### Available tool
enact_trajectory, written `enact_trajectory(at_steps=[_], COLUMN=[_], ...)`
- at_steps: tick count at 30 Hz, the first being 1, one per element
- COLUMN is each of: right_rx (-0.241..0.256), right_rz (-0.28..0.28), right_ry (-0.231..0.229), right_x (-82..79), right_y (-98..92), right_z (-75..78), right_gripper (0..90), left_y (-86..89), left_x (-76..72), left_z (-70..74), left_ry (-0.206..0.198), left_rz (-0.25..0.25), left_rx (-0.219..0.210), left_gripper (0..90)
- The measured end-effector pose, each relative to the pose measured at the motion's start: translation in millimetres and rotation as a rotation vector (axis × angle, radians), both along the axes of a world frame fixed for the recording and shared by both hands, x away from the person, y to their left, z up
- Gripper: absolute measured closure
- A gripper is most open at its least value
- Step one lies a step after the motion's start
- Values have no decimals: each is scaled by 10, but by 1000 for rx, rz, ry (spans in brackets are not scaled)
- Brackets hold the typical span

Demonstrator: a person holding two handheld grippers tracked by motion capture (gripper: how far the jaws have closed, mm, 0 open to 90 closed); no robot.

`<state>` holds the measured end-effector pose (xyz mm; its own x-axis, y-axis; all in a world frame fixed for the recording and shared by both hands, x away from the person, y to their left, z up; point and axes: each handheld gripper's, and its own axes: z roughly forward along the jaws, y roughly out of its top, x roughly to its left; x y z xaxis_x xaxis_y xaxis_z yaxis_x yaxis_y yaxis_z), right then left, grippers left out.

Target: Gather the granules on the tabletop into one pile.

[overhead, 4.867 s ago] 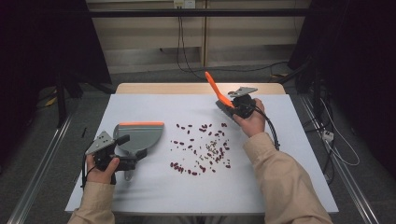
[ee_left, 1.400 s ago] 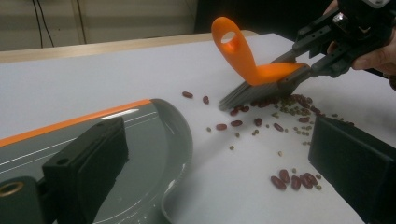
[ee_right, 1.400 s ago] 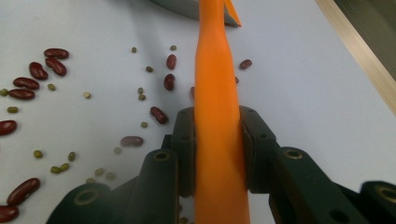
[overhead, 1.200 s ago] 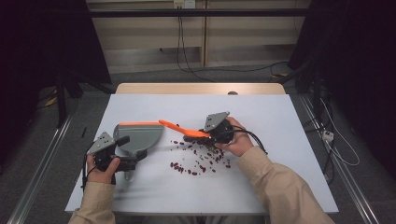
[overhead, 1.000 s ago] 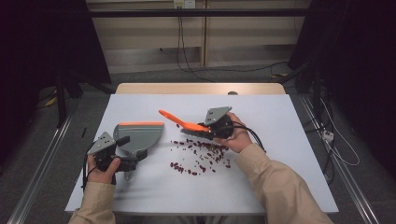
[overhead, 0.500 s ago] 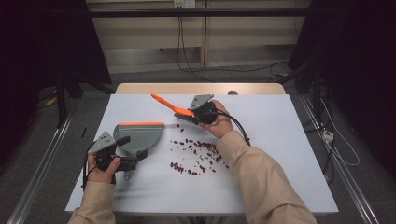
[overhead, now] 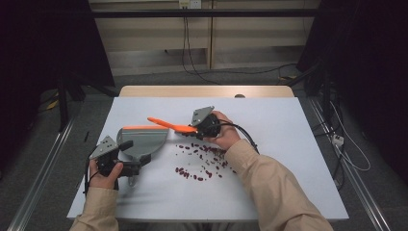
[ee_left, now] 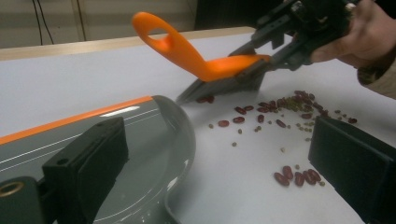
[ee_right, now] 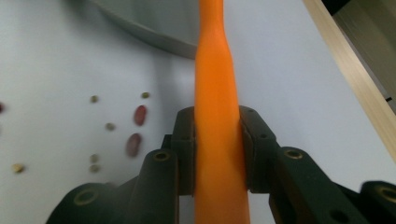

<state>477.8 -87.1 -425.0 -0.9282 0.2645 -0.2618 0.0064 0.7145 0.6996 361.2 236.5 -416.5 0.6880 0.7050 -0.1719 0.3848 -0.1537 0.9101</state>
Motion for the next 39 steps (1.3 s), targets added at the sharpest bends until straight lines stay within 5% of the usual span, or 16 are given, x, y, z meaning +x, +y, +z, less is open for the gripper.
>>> enact_trajectory(at_steps=[17, 26, 33, 39], right_rx=[18, 81, 49, 42], right_rz=[53, -27, -100, -73], right_ry=[24, -10, -20, 7], right_x=[-406, -349, -208, -224], right_y=[-121, -412, -579, -465], right_z=[70, 257, 152, 15], right_gripper=[715, 715, 714, 715], left_y=[2, -9, -24, -14], left_x=[-20, -17, -10, -5], left_z=[-5, -11, -21, -20], left_ry=[0, 2, 4, 5], left_rz=[-8, -16, -18, -22], left_rx=[10, 12, 15, 13], left_gripper=[46, 46, 46, 46])
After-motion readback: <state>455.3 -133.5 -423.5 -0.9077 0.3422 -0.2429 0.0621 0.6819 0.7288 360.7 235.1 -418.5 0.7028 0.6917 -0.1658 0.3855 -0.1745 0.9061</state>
